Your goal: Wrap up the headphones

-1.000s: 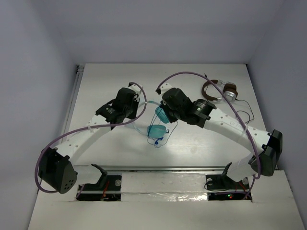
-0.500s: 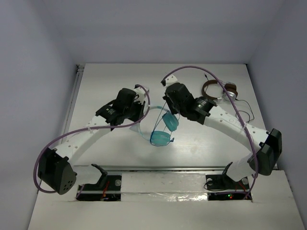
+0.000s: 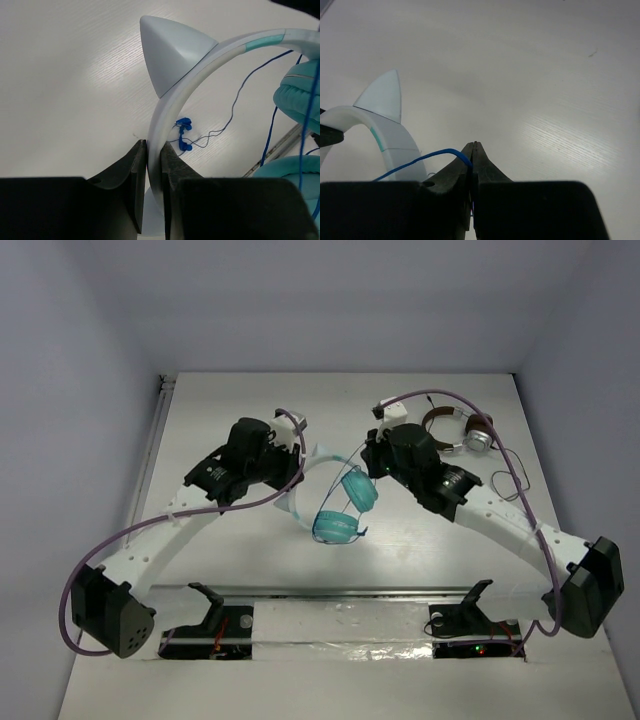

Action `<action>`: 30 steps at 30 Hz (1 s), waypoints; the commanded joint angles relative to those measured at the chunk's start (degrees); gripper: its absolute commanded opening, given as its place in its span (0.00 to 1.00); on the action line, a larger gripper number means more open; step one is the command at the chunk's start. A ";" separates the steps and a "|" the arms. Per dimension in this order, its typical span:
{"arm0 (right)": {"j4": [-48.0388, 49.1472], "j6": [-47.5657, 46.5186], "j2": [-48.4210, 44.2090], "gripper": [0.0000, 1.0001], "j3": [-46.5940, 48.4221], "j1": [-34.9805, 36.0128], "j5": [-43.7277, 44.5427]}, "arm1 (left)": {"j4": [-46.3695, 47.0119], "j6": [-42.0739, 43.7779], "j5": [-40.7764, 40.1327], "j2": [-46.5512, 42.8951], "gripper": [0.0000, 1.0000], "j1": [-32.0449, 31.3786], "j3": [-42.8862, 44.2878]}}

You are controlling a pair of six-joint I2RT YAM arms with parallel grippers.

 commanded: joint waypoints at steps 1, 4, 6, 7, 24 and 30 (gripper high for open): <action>12.98 1.76 -2.73 0.06 -3.14 -2.87 -12.70 | 4.18 -1.76 8.76 -3.56 0.00 0.48 5.11; 20.89 3.51 -4.15 0.06 -6.57 -5.08 -21.69 | 4.00 -2.38 10.46 -3.91 0.00 0.48 7.05; 25.35 5.09 -5.46 0.06 -9.20 -5.78 -23.30 | 3.22 -3.43 8.36 -4.18 0.00 1.01 9.07; 26.69 5.54 -5.90 0.06 -10.09 -6.30 -24.17 | 2.95 -3.61 7.39 -4.70 0.00 1.01 9.68; 56.12 18.54 4.19 0.31 -21.34 -6.84 -40.88 | 3.39 -12.39 7.03 -3.65 0.00 6.28 28.05; 64.31 21.45 12.45 0.37 -22.31 -6.84 -42.37 | 3.04 -15.03 6.51 -0.66 0.00 6.81 34.90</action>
